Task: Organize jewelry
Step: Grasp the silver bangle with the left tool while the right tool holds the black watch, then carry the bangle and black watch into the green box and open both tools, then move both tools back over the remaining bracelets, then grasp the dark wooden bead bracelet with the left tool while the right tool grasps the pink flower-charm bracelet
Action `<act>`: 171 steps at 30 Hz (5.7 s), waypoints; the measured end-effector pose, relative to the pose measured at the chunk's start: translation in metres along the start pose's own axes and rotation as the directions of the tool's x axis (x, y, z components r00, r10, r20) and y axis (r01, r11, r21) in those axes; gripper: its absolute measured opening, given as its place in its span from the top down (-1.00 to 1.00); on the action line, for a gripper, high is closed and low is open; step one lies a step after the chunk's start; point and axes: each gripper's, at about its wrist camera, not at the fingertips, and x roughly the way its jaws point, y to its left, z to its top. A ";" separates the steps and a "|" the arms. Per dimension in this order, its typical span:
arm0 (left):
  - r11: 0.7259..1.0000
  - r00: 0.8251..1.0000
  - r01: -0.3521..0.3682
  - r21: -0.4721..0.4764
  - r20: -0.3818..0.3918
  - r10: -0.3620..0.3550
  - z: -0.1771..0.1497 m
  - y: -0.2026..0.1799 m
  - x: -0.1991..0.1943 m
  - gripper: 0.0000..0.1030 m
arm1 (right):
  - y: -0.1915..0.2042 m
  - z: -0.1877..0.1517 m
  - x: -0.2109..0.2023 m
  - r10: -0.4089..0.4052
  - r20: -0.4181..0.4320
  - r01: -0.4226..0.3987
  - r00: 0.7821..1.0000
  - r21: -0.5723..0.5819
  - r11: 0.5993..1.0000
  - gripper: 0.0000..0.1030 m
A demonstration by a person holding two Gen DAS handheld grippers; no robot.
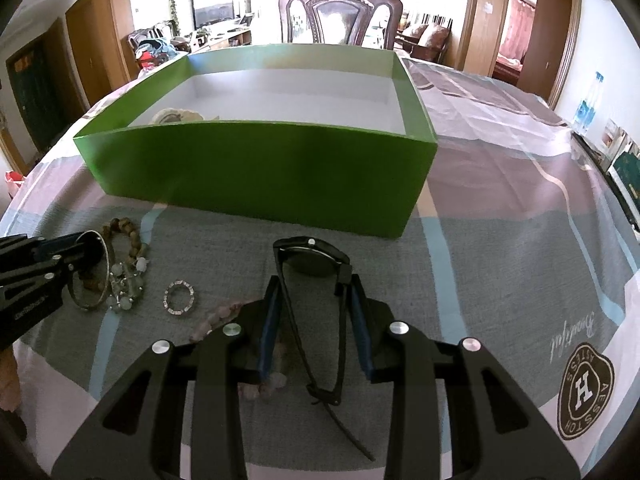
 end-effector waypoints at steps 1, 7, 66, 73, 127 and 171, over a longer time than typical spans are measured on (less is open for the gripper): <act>1.000 1.000 -0.001 -0.001 0.000 0.001 0.000 0.000 0.000 0.75 | 0.001 0.000 0.000 -0.002 0.001 0.002 1.000 -0.002 1.000 0.34; 1.000 1.000 -0.012 -0.013 0.012 0.012 0.000 0.001 -0.002 0.80 | -0.001 0.001 0.000 0.005 0.000 -0.005 1.000 0.009 1.000 0.34; 0.999 0.970 0.051 0.001 0.240 -0.050 0.113 0.003 -0.079 0.85 | -0.006 0.108 -0.043 0.125 0.155 -0.120 0.980 -0.041 0.992 0.34; 0.998 0.991 0.055 -0.005 0.125 -0.054 0.139 -0.012 -0.008 0.85 | -0.005 0.119 0.031 0.119 0.021 -0.119 0.993 0.010 0.993 0.34; 0.999 1.000 -0.014 0.048 -0.021 0.015 0.012 0.010 0.011 -0.28 | 0.014 0.014 0.004 0.073 -0.053 -0.078 0.996 -0.095 0.992 0.03; 0.996 0.999 -0.052 0.066 0.000 0.052 0.009 0.008 0.009 -0.38 | 0.004 0.005 0.005 0.046 -0.059 -0.051 0.997 -0.082 0.995 0.34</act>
